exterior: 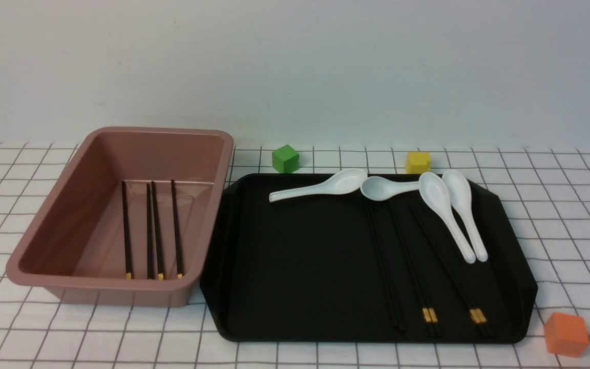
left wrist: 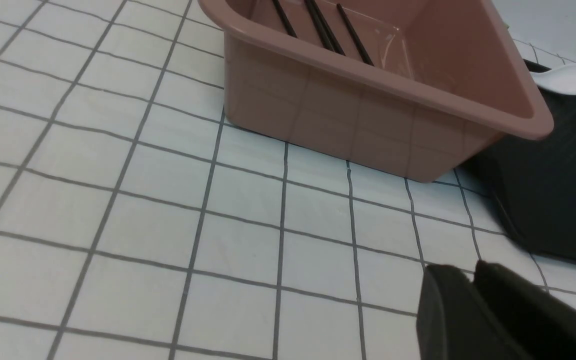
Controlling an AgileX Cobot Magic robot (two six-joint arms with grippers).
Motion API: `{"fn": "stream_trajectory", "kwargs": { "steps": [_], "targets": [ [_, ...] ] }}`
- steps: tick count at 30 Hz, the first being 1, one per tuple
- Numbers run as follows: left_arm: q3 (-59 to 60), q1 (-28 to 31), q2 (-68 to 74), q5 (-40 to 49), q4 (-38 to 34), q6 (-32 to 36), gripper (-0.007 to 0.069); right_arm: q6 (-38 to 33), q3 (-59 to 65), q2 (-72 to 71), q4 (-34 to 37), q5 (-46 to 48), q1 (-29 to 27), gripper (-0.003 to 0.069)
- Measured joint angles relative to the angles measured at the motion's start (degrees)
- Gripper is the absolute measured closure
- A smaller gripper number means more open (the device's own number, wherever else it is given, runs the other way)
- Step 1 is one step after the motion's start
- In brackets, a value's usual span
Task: On white black tablecloth take chopsticks from black tray and put them in box.
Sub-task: 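Move the gripper over the chopsticks on the black tray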
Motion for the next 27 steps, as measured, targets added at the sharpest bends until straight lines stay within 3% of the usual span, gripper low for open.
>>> {"fn": "stream_trajectory", "kwargs": {
  "steps": [15, 17, 22, 27],
  "targets": [
    [0.0, 0.0, 0.0, 0.0, 0.0, 0.0, 0.0543, 0.9, 0.1, 0.0, -0.7, -0.9, 0.0, 0.0419],
    [0.0, 0.0, 0.0, 0.0, 0.0, 0.0, 0.0543, 4.4, 0.3, 0.0, 2.4, -2.5, 0.0, 0.0419],
    [0.0, 0.0, 0.0, 0.0, 0.0, 0.0, 0.0543, 20.4, 0.4, 0.0, 23.0, -8.8, 0.0, 0.0419],
    [0.0, 0.0, 0.0, 0.0, 0.0, 0.0, 0.0543, 24.6, 0.4, 0.0, 29.6, -10.2, 0.0, 0.0419]
  ]
}}
